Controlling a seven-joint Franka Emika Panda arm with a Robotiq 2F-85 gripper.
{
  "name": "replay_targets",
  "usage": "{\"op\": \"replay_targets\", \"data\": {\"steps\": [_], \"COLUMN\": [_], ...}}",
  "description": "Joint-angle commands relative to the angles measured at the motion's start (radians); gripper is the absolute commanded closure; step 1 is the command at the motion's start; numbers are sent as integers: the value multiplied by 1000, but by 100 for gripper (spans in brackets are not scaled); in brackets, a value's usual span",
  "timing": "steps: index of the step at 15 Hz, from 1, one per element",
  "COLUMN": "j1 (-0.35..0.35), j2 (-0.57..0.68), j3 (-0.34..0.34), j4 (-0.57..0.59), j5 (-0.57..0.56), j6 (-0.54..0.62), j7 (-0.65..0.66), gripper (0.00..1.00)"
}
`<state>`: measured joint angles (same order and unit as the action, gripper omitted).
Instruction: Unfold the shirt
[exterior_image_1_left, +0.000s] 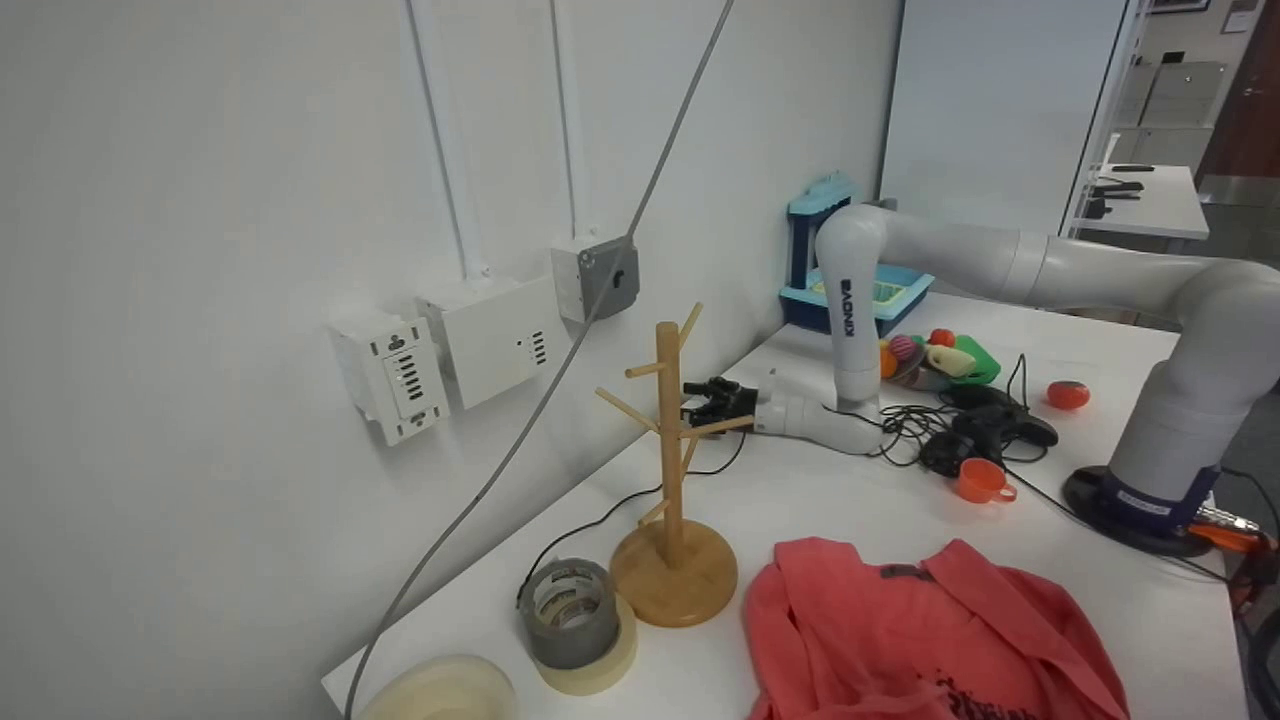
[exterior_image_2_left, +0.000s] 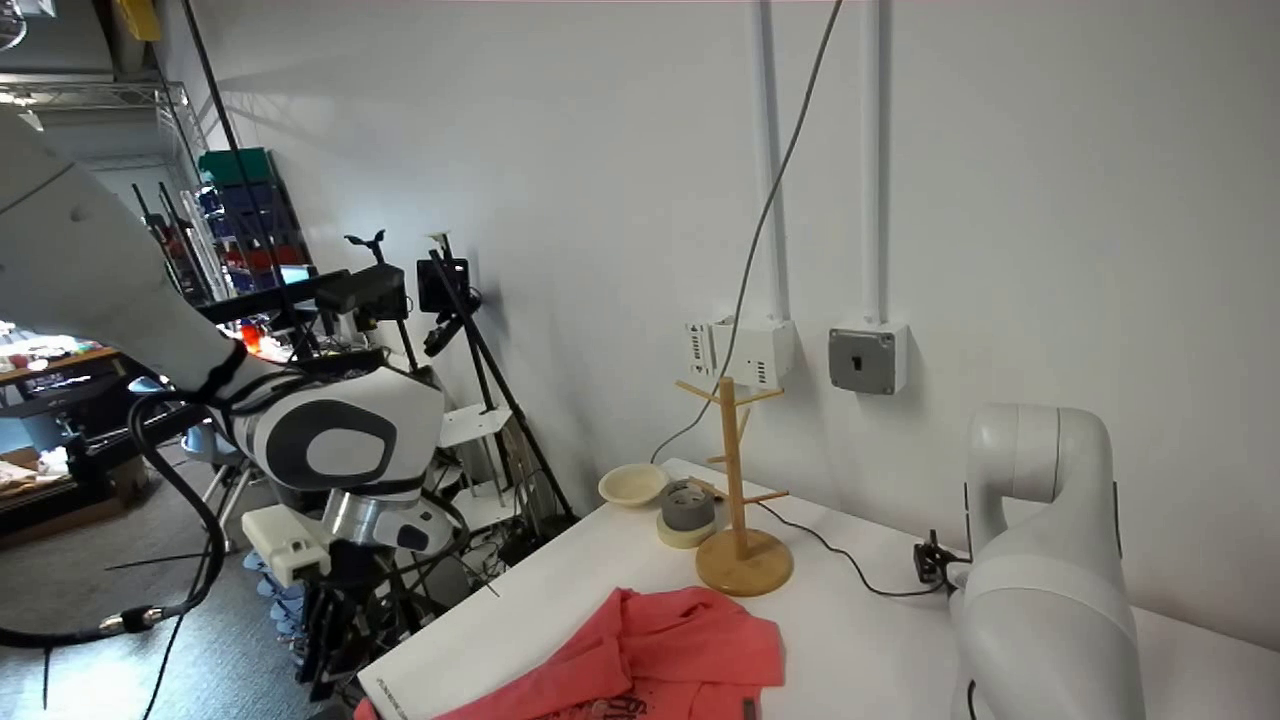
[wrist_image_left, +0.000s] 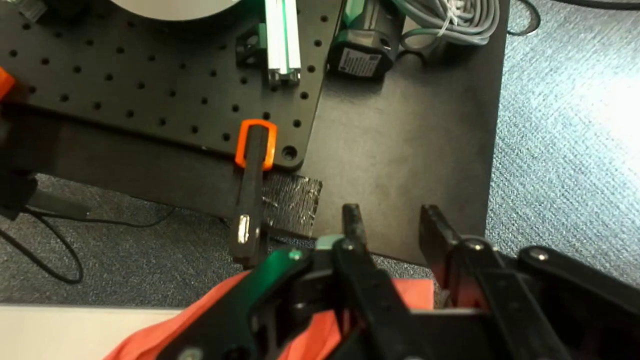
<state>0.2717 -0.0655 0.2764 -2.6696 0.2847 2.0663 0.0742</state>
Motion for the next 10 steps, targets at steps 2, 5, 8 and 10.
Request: {"op": "replay_targets", "data": {"steps": [2,5,8,10], "j1": [3,-8,-20,-35], "j2": [-30,-11,19,49], "j3": [-2,-15,-34,-54], "j4": [-5,24,74,115], "j5": [-17,-37,-84,-128], "j6": [-50,-51,-40,-27], "j7": [-2,-41,-167,-257], "gripper": [25,3,0,0]}}
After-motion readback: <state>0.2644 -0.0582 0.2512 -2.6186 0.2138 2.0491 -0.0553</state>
